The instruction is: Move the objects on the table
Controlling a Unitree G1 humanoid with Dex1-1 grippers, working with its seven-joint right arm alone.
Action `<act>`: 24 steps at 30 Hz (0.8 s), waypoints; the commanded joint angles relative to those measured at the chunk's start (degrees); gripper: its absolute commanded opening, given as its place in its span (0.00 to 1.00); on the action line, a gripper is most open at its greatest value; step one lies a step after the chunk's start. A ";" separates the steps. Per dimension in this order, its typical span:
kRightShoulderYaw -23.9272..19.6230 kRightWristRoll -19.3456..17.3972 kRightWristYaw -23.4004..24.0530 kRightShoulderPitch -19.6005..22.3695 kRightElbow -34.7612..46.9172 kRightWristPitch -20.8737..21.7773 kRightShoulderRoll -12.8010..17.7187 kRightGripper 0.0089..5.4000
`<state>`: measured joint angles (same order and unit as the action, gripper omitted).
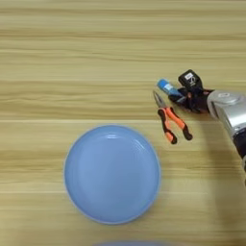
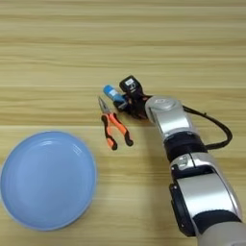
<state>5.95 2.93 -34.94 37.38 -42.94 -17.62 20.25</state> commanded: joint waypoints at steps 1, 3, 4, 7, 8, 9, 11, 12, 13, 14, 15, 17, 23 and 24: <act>-0.98 0.14 0.79 5.46 1.65 2.17 1.35 0.26; -1.00 0.10 0.67 5.48 1.66 2.20 1.33 0.33; -1.00 0.10 0.61 5.47 1.78 2.16 1.32 0.36; -1.02 0.04 0.29 5.44 2.51 1.93 1.42 0.42; -1.05 0.05 0.27 5.47 2.71 1.96 1.49 0.43; -1.08 0.05 0.28 5.51 2.86 1.99 1.55 0.45; -1.09 0.19 0.49 5.59 3.21 2.40 1.67 0.49; -1.13 0.19 0.56 5.63 3.40 2.44 1.68 0.51; -1.24 0.09 0.61 5.67 3.71 2.40 1.64 0.53; -1.39 -0.12 0.62 5.67 4.32 2.37 1.55 0.55; -1.53 -0.30 0.63 5.65 4.94 2.26 1.47 0.56; -1.80 -0.61 0.68 5.46 6.60 2.99 1.34 0.60; -3.28 -2.63 -0.46 3.90 15.55 5.31 0.97 0.72; -3.51 -3.10 -0.72 3.64 17.24 5.30 0.89 0.73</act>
<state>4.11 1.31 -35.77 37.29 -31.64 -14.33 20.05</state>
